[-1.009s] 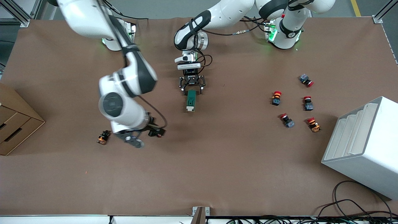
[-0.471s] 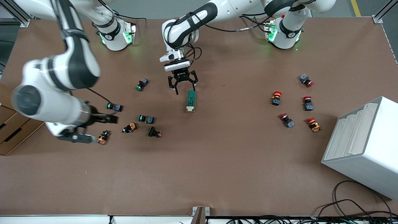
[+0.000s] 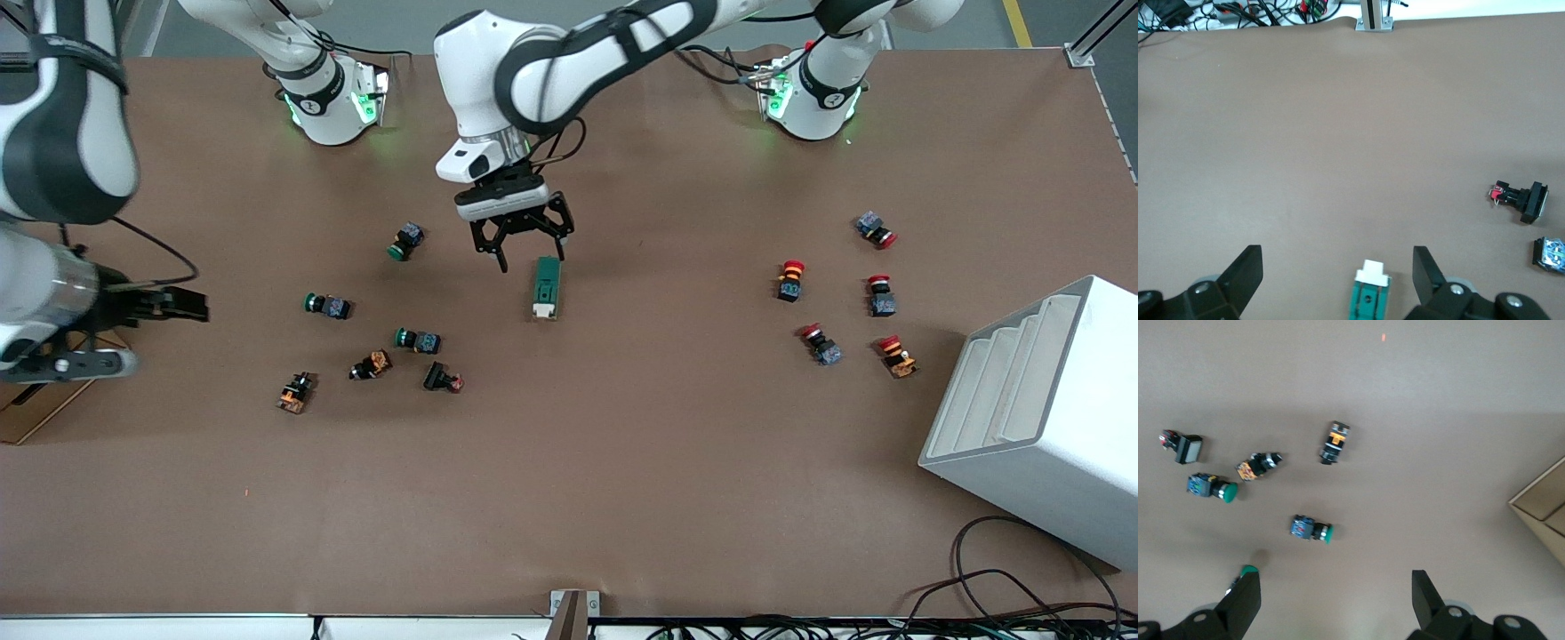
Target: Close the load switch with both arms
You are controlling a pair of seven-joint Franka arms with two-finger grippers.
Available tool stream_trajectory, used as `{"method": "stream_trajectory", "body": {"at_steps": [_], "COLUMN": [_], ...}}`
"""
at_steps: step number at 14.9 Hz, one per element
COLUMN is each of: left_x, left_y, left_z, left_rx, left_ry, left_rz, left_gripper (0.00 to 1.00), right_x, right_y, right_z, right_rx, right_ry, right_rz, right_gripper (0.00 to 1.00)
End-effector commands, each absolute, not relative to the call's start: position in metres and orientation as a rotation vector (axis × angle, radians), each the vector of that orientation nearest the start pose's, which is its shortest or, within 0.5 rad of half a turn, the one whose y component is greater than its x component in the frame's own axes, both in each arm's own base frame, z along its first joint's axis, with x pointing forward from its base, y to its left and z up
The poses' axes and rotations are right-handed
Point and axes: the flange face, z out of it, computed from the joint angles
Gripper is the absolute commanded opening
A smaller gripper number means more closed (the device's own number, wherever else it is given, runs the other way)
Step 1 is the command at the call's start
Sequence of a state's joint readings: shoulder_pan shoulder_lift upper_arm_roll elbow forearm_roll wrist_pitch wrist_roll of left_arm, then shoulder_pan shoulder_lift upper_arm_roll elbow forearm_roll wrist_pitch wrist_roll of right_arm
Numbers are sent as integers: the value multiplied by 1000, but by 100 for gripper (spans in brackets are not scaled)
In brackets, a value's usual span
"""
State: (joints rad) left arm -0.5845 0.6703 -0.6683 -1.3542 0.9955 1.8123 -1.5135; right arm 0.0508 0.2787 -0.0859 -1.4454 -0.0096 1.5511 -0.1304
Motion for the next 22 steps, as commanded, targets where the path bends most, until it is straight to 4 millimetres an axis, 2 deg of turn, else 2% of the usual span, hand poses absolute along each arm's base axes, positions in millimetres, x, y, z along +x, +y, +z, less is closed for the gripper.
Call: {"method": "stream_trajectory", "body": {"at_steps": [1, 3, 7, 10, 13, 15, 16, 18, 20, 22], "left_x": [425, 461, 515, 549, 581, 587, 594, 590, 573, 563], "left_y": [-582, -546, -473, -403, -319, -281, -257, -197, -145, -74], "left_z": [446, 478, 533, 574, 602, 627, 633, 655, 659, 655], "left_rx": [-2945, -2986, -3082, -3169, -3232, -3280, -3291, -3329, -3247, -3197], "left_ry": [-50, -78, 11, -40, -8, 11, -23, -28, 130, 178], "left_rz": [-652, -585, -434, -339, -259, -278, -277, -248, -227, -198], "left_gripper": [99, 100, 100, 100, 100, 100, 100, 100, 100, 100], "right_x": [617, 613, 609, 608, 611, 612, 612, 613, 610, 602], "right_y": [-37, -38, -39, -34, -36, -38, -37, -32, -26, -23], "right_z": [550, 561, 562, 565, 584, 591, 593, 596, 600, 598], "right_rx": [-3153, -3163, -3161, -3168, -3167, -3171, -3172, -3173, -3159, -3142], "right_ry": [-185, -172, -105, -55, -62, -57, -64, -79, -85, -98], "right_rz": [274, 316, 348, 359, 300, 276, 267, 254, 251, 339], "right_gripper": [100, 100, 100, 100, 100, 100, 100, 100, 100, 100]}}
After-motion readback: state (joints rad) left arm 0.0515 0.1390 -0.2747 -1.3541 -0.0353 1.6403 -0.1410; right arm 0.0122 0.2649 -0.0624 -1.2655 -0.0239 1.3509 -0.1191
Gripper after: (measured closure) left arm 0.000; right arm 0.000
